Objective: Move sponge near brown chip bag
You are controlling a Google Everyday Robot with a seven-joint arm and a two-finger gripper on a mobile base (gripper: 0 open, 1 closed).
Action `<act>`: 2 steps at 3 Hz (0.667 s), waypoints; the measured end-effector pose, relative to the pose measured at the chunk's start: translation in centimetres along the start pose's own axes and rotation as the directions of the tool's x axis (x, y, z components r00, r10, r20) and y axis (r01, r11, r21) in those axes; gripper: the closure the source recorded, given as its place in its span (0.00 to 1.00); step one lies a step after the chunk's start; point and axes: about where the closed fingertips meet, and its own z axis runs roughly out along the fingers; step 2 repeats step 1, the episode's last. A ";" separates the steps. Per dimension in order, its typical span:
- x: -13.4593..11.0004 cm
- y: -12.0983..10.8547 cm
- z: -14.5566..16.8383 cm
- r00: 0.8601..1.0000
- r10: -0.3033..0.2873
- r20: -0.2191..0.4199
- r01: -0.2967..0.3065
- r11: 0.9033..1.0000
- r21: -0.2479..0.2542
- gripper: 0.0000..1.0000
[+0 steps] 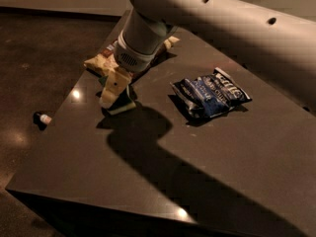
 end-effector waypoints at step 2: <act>0.0 0.0 0.0 1.000 0.000 0.000 0.000 1.000 0.000 0.00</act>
Offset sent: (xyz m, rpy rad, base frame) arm 0.0000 0.0000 0.0000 0.0000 0.0000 0.0000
